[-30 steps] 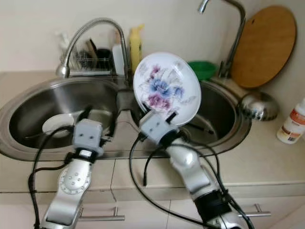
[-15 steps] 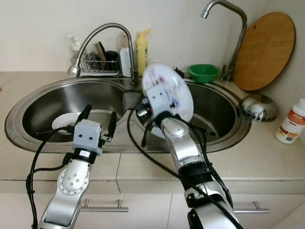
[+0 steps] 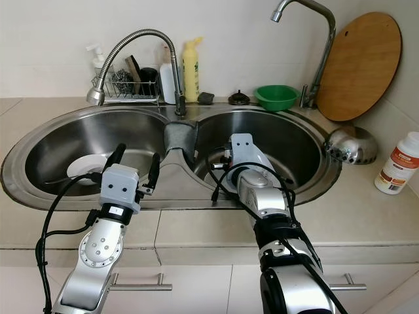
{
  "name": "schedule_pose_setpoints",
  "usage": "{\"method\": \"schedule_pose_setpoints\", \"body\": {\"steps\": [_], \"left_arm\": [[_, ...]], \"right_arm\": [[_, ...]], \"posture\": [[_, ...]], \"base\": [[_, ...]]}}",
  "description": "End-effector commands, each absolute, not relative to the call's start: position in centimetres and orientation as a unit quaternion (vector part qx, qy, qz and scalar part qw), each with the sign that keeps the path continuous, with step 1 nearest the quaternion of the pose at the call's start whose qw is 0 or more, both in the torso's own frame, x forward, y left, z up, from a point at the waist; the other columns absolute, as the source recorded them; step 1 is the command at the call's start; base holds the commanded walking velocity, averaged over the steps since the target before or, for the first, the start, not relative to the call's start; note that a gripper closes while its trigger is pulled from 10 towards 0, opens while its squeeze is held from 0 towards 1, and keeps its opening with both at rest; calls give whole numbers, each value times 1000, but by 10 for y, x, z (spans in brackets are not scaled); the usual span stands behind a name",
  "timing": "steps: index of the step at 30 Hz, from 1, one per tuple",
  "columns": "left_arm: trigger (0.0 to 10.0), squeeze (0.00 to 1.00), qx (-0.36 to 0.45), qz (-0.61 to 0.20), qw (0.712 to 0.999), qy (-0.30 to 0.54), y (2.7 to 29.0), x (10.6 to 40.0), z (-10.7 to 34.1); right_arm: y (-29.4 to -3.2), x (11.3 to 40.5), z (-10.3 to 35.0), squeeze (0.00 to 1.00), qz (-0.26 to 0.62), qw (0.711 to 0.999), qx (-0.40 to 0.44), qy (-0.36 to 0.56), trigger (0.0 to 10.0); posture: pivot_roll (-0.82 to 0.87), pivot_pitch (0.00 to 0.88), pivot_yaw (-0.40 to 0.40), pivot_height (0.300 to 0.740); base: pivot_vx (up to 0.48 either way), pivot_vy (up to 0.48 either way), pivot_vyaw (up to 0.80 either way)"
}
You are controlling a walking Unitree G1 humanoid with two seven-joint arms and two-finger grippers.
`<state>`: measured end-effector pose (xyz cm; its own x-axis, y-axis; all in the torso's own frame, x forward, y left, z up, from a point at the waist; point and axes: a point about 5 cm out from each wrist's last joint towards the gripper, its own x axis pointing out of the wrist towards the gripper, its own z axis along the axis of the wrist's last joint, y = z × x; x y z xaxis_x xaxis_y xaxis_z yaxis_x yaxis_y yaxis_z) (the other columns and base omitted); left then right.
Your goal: Kitchen organization
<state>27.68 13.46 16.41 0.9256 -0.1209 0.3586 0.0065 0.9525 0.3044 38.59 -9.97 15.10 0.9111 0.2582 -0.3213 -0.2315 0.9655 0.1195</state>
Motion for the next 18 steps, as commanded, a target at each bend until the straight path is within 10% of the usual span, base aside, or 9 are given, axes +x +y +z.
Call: {"method": "schedule_pose_setpoints", "body": {"steps": [1,18], "left_arm": [[10000,0,155,-33,969,-188,135,277,162],[10000,0,155,-34,970,-186,135,277,161]], "right_arm": [[-97,388,158,1000,128,976,50,169,10000],[-89,384,157,1000,149,973,78,160,10000]], "posture": [[-10,0,-1,740],[-10,0,-2,740]], "base": [[0,0,0],[0,0,0]]}}
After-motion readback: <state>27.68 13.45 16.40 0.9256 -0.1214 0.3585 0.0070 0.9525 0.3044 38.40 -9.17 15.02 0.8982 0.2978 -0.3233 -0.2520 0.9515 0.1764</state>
